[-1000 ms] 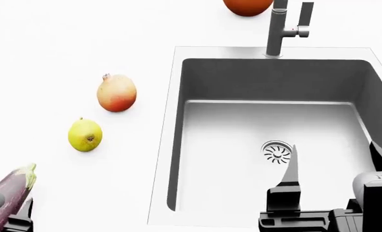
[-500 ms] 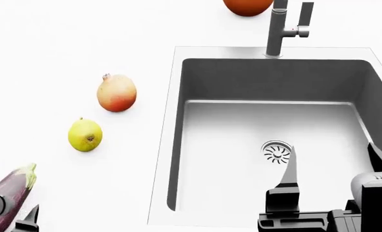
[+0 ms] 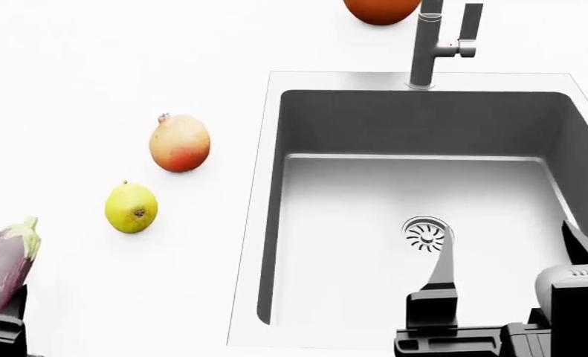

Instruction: There is a mixed pile of frozen fruits and vegetables on the counter. Locate all the frozen vegetables and place the items in a bowl on the counter. Take all the frozen fruits and defrost them in a running sink.

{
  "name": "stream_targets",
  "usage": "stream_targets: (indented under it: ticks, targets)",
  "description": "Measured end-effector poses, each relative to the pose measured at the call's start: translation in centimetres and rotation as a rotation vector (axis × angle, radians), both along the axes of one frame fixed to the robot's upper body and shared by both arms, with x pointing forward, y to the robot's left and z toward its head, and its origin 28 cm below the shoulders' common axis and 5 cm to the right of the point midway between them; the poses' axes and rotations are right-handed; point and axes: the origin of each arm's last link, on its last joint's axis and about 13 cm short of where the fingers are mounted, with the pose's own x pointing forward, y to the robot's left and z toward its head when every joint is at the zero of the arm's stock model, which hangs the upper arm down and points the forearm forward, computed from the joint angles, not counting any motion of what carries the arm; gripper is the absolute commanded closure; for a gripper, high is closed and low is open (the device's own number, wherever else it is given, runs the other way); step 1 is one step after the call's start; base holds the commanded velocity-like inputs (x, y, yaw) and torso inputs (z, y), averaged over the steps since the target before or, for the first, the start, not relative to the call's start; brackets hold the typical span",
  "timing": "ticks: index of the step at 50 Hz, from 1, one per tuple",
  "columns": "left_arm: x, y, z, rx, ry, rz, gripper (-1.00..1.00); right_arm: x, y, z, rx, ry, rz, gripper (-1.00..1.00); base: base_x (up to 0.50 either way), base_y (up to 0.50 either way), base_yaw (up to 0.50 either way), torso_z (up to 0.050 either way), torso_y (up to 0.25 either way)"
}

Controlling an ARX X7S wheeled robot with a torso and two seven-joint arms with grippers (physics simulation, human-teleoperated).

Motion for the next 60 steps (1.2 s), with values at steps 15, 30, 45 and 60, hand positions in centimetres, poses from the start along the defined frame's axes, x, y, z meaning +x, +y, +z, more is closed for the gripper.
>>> stream_targets:
  ticks: [15,30,45,60]
  targets:
    - [-1.7,-0.8,3.5,-0.038,-0.124,-0.03,1.0,0.0,0.1,0.2,0.008,-0.006,0.001,-1.0,0.0,-0.43,0.0,0.0,0.0]
    - [-2.5,-1.1,4.3,-0.045,-0.155,-0.056,1.0,0.0,0.1,0.3,0.012,-0.017,-0.001,-1.0,0.0,-0.5,0.0,0.0,0.0]
    - [-2.6,-1.5,4.6,-0.043,-0.165,-0.07,1.0,-0.1,0.1,0.3,0.013,-0.021,-0.003,-1.0,0.0,-0.5,0.0,0.0,0.0]
    - [-2.7,-1.5,4.6,-0.041,-0.167,-0.077,1.0,-0.1,0.1,0.3,0.013,-0.021,-0.005,-1.0,0.0,-0.5,0.0,0.0,0.0]
